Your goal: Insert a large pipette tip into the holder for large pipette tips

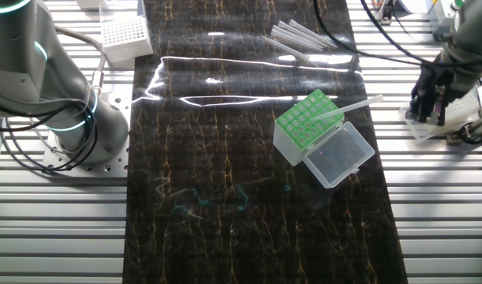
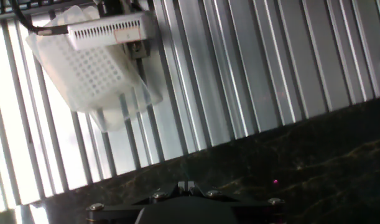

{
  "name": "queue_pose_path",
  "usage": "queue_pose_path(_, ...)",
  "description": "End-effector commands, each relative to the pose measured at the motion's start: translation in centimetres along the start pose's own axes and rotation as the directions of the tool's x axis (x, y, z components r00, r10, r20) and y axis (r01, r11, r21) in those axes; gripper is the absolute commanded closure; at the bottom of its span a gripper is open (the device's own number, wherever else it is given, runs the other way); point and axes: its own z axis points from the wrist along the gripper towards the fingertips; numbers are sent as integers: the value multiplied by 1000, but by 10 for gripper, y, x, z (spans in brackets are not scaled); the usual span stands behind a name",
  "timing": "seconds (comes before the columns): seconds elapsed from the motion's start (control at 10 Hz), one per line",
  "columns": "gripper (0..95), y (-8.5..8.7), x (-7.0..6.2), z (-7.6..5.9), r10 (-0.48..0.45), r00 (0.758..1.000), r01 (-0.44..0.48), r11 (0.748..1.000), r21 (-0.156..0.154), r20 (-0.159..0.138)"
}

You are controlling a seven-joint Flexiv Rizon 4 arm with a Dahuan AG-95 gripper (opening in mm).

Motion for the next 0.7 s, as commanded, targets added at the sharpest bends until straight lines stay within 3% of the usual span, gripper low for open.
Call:
queue_pose_path(0.1,950,10,1,1,22,1000,-22,1000,-8,-5)
queue_pose_path(0.7,950,25,11,10,22,1000,-23,999,-23,-15)
